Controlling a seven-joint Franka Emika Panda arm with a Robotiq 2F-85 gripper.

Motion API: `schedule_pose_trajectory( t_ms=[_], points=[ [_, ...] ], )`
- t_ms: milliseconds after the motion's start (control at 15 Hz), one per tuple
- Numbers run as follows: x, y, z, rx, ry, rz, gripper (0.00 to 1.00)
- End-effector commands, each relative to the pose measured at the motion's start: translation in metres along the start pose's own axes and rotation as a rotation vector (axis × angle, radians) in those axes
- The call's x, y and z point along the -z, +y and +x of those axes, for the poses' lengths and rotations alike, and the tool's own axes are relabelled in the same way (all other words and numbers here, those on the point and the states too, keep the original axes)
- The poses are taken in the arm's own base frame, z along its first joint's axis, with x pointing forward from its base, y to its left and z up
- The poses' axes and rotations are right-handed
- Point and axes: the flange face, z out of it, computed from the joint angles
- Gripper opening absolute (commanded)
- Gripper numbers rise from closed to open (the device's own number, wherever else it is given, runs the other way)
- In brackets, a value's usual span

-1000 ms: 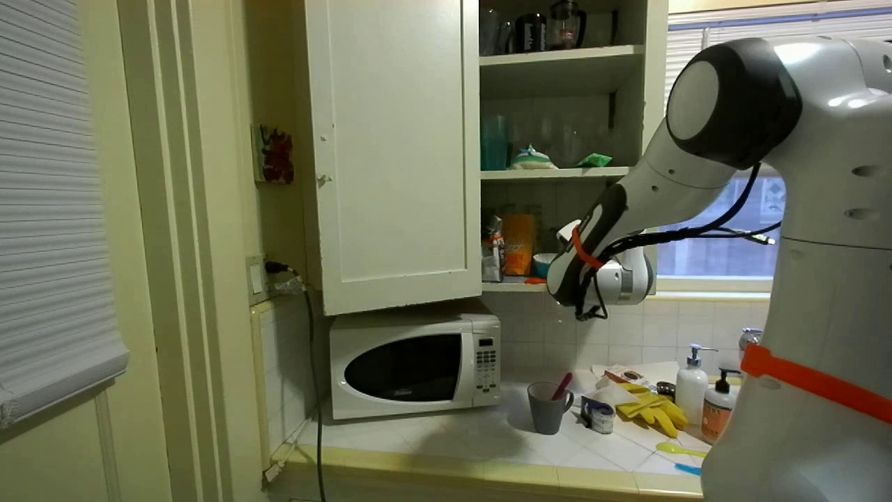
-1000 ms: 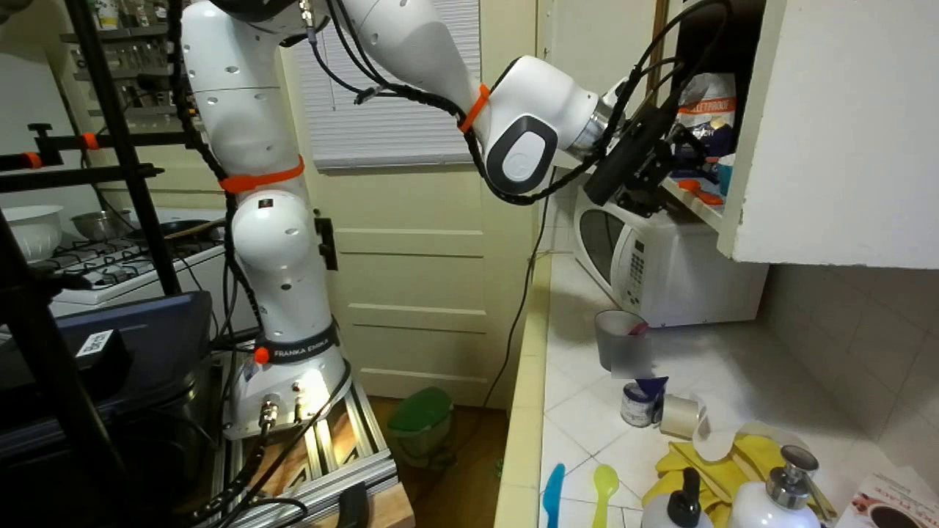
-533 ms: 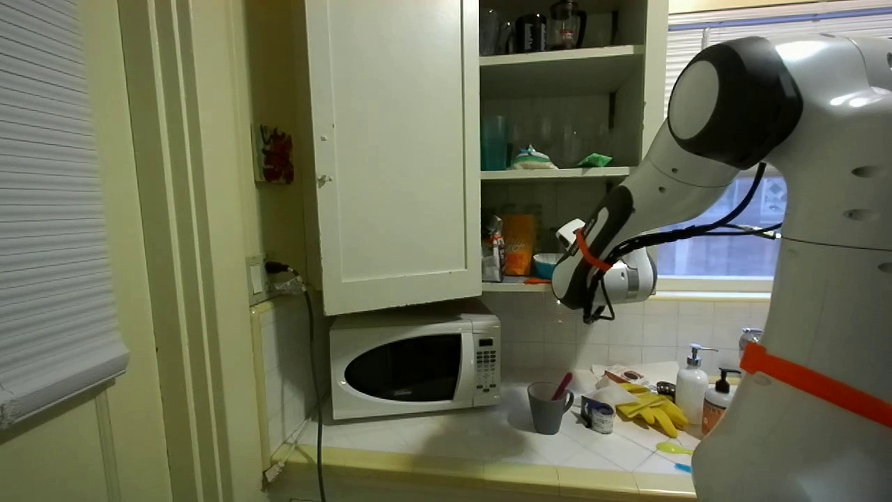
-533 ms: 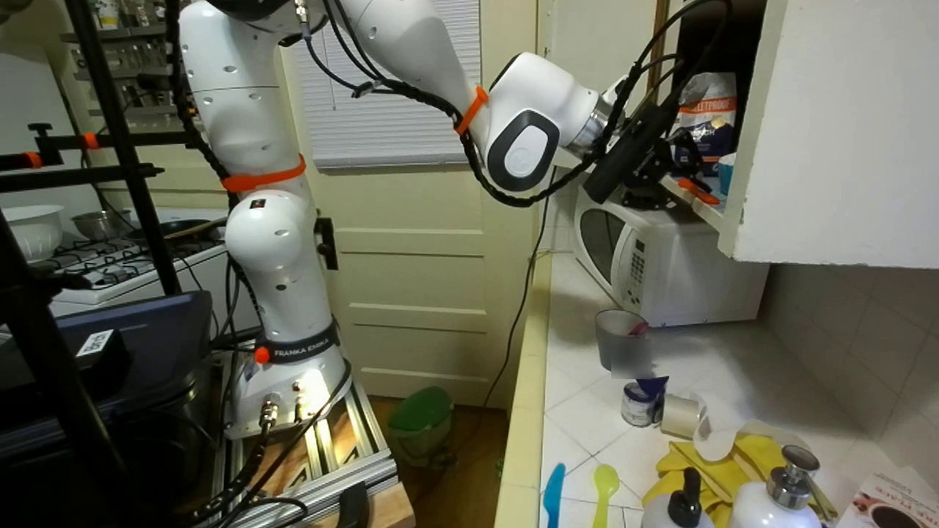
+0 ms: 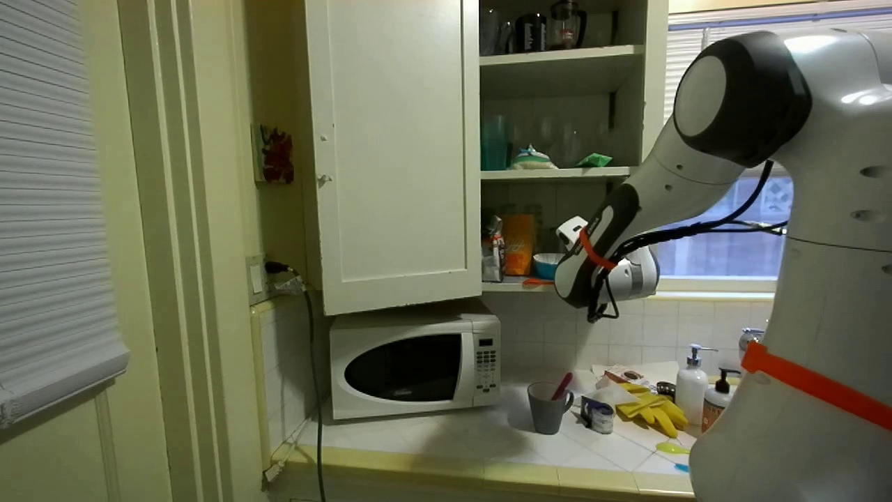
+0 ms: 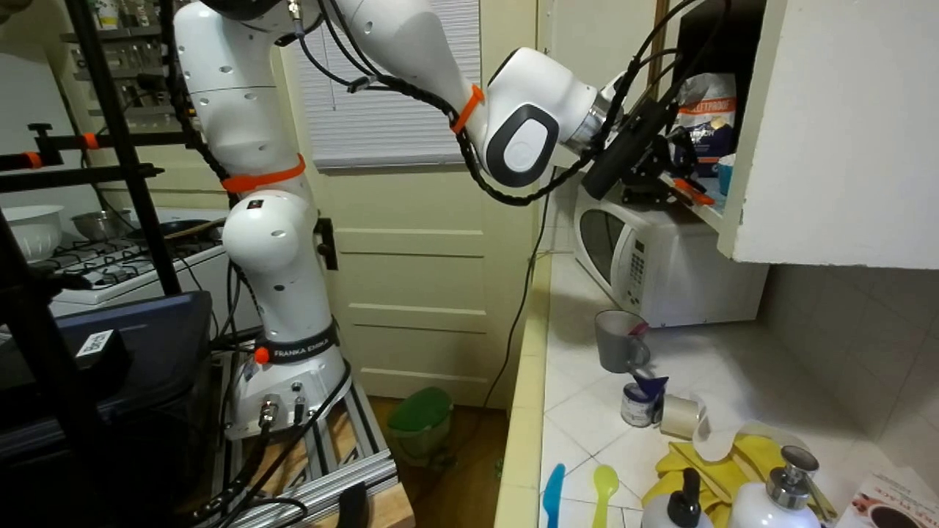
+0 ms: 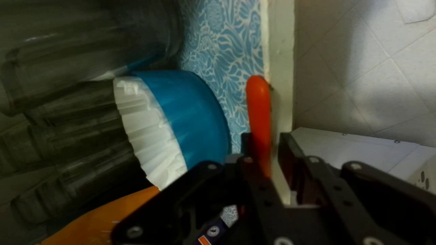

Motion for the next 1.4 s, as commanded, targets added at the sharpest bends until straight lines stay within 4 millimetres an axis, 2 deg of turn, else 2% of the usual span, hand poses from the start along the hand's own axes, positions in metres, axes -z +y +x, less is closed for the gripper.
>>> schedule_pose_trajectory(
  t_ms=[0,67,133,200,400,800,1333],
  points=[
    [-0.007,-0.007,-0.008,-0.002,-0.027,0.049,0.12],
    [-0.006,-0.006,-0.009,-0.004,-0.027,0.042,0.02],
    [-0.005,-0.006,-0.008,-0.005,-0.026,0.041,0.01],
    [-0.005,-0.006,-0.008,-0.004,-0.026,0.041,0.03],
    [-0.001,-0.007,-0.007,-0.004,-0.022,0.042,0.01],
    [0.01,-0.008,-0.005,0.014,-0.01,0.028,0.03],
    [0.044,-0.026,0.004,0.059,0.026,0.015,0.03]
  ],
)
